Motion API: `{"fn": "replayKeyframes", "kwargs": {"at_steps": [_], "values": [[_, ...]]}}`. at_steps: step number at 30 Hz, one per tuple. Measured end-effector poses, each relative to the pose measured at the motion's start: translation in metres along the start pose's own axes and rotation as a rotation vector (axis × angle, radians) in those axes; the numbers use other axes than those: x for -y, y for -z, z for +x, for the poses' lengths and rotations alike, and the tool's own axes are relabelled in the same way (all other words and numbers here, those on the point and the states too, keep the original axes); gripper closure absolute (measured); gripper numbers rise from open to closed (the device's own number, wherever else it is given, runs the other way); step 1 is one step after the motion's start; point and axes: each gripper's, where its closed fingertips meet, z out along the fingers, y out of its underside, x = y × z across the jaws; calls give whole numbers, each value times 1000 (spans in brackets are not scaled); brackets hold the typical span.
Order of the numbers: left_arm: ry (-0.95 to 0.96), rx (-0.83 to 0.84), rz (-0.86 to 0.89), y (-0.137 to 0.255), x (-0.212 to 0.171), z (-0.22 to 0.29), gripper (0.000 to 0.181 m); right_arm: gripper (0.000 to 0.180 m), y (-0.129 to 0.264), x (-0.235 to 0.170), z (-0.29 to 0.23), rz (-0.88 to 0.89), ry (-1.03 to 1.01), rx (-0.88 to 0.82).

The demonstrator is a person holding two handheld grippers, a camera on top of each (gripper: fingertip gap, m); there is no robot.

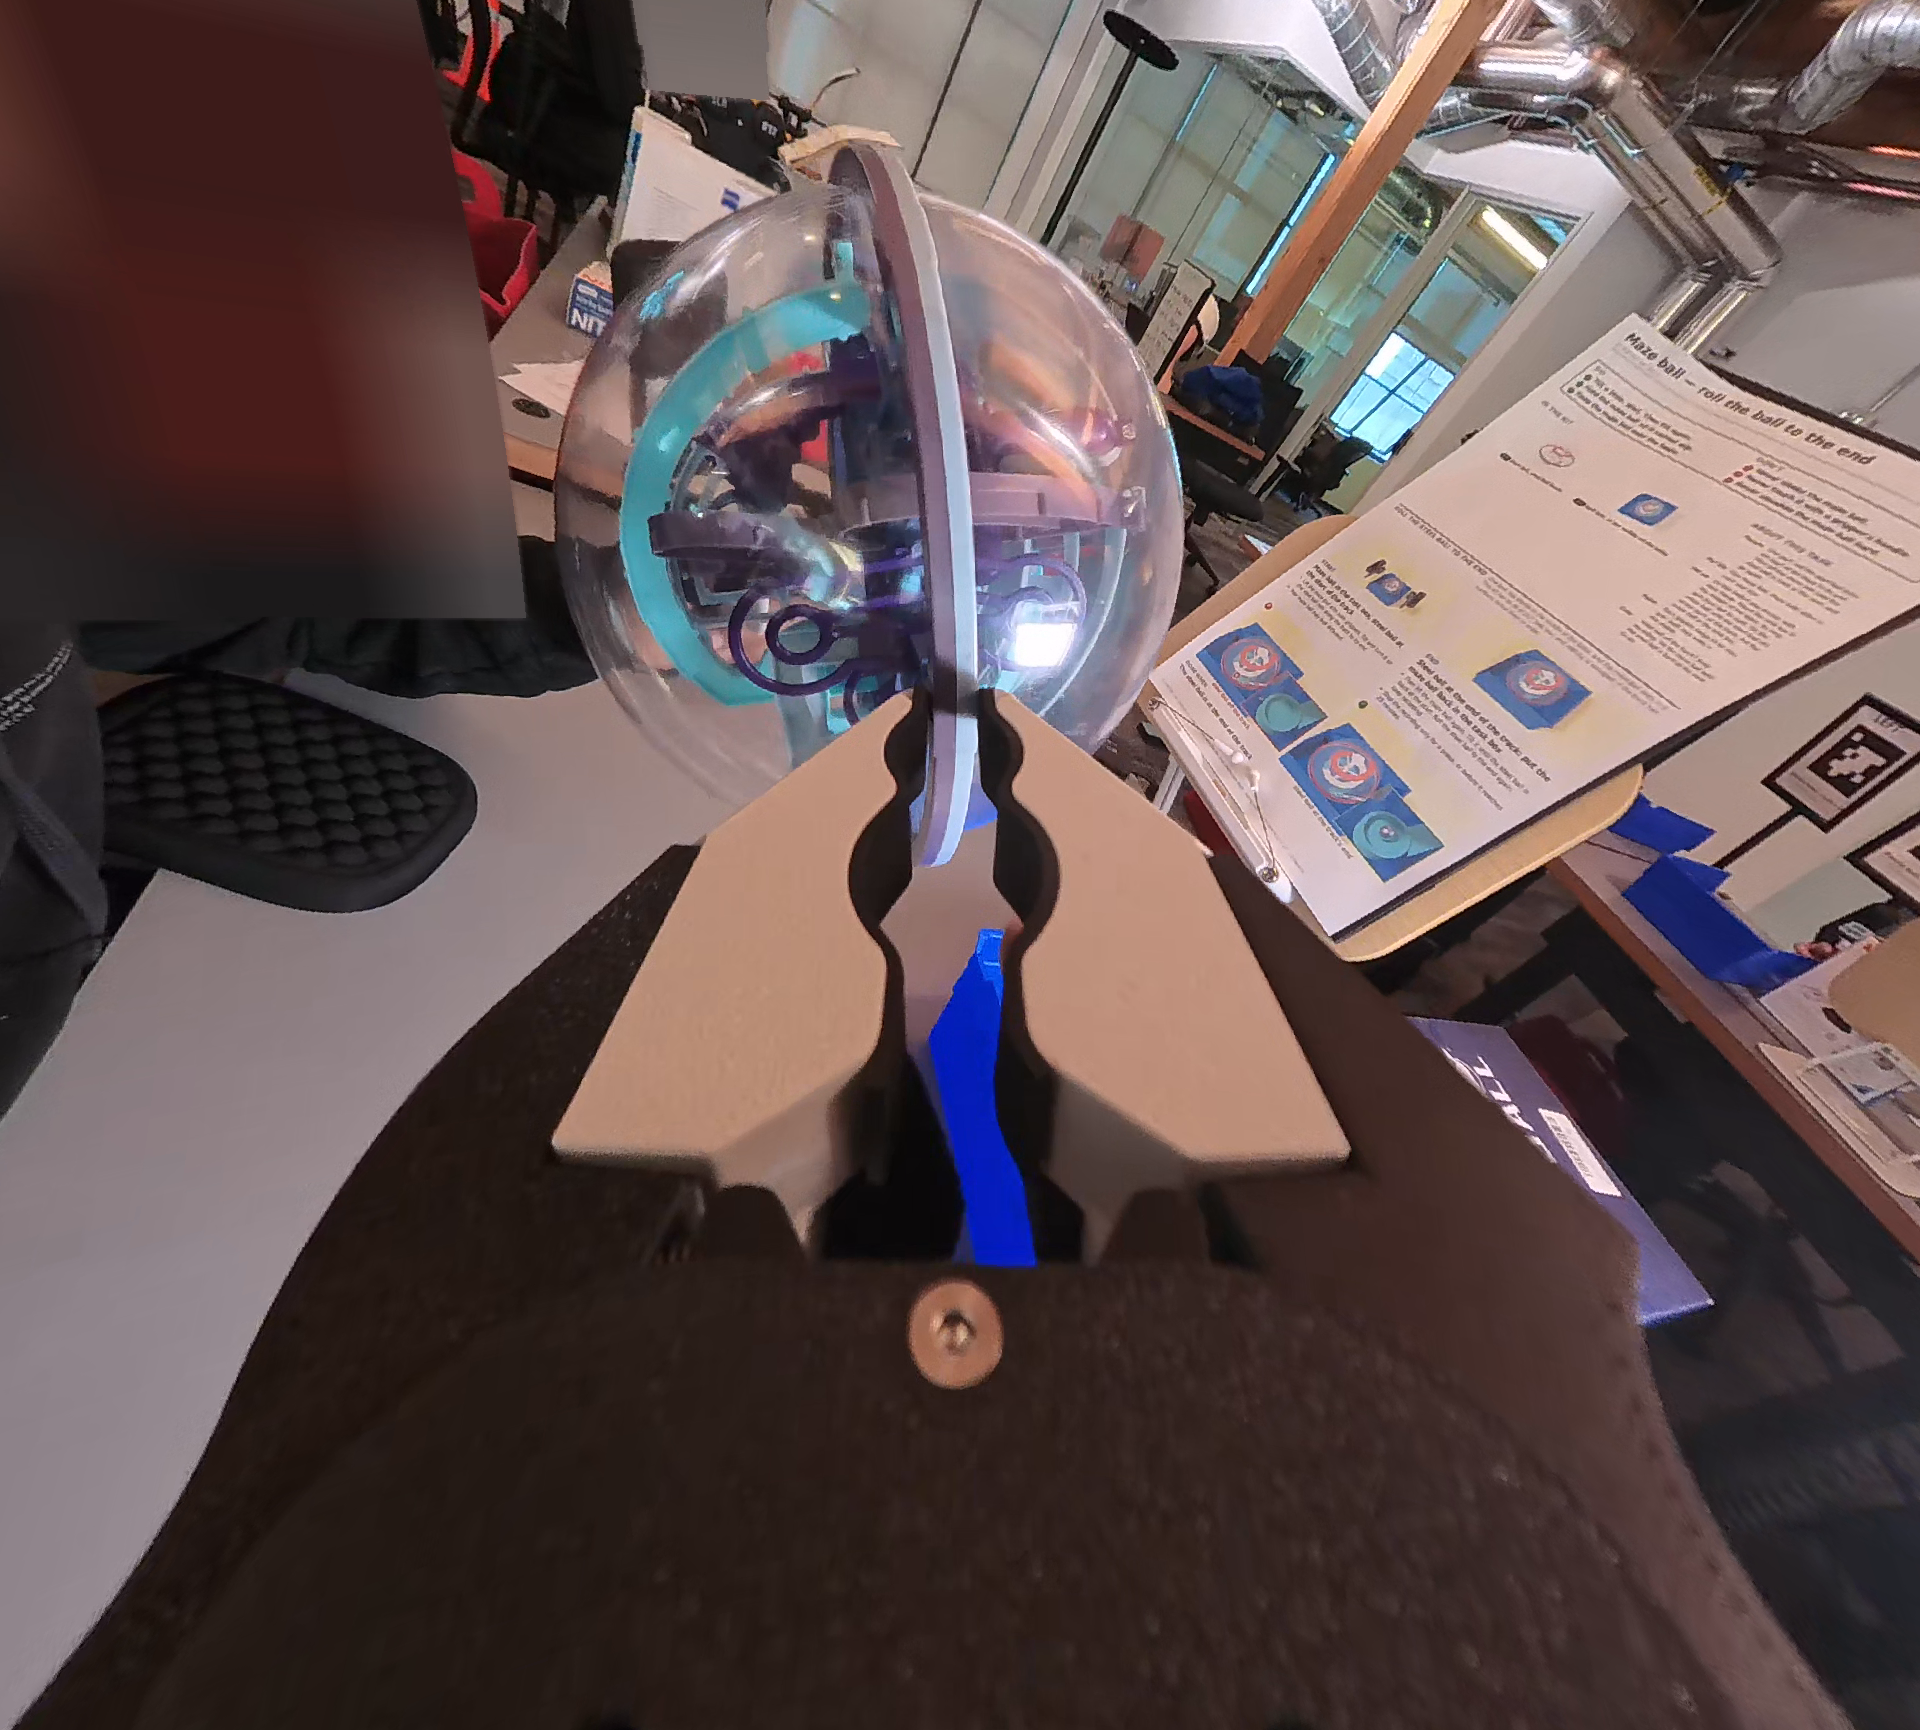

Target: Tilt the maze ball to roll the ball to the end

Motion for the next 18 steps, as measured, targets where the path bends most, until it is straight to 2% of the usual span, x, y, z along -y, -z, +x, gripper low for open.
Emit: {"fn": "replayKeyframes", "kwargs": {"at_steps": [9, 18], "values": [[23, -1, -7, -1, -7, -1, 174, 173, -1, 4, 2, -10, 5, 2], [152, -22, -41, -10, -37, 1, 174, 173, 0, 2, 6, -62, -20, 1]]}}
